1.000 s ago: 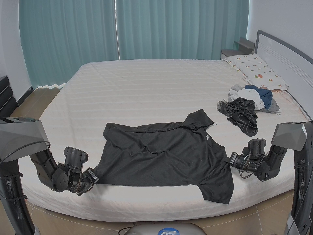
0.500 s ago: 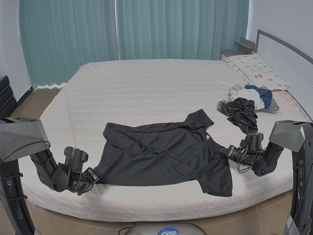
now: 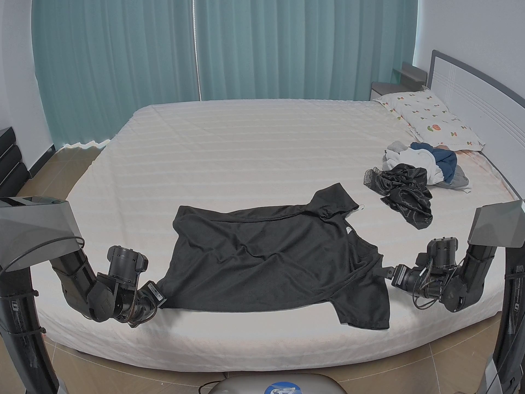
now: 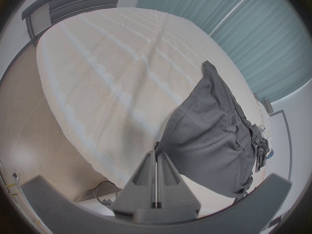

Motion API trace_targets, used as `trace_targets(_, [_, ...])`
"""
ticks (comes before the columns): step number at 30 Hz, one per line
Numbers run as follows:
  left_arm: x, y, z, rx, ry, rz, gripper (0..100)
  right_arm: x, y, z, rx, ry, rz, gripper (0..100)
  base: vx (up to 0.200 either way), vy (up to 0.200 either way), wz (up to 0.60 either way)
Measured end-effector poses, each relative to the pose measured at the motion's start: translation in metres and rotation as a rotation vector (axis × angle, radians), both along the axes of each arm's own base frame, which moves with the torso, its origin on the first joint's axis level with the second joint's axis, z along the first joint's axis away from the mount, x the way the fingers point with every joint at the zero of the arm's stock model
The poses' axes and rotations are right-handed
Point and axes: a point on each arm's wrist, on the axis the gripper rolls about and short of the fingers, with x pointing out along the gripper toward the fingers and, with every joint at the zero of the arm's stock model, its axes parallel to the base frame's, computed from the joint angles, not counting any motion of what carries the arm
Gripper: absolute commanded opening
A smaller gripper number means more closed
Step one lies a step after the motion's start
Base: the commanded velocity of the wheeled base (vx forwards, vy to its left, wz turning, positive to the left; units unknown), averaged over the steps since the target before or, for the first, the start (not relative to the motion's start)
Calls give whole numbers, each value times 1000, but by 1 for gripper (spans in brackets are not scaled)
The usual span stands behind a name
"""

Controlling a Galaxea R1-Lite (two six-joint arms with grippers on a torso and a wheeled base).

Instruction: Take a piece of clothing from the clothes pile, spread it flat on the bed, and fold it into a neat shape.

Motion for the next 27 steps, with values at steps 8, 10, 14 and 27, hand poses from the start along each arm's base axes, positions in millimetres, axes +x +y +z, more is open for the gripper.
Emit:
trace_targets(8, [0,0,0,-1,1,-1,0,-27,6,-9,-15,47,94,100,0,0,0])
trace_targets(10, [0,0,0,0,1,-2,0,-26,7,-11,-16,49,101,0,0,0,0])
trace_targets(14, [0,0,0,0,2,-3,0,-26,12,-16,-17,59,115,0,0,0,0])
trace_targets(27, [-3,0,-1,-1,12,-11,0,-49,1,-10,-22,117,92,0,0,0,0])
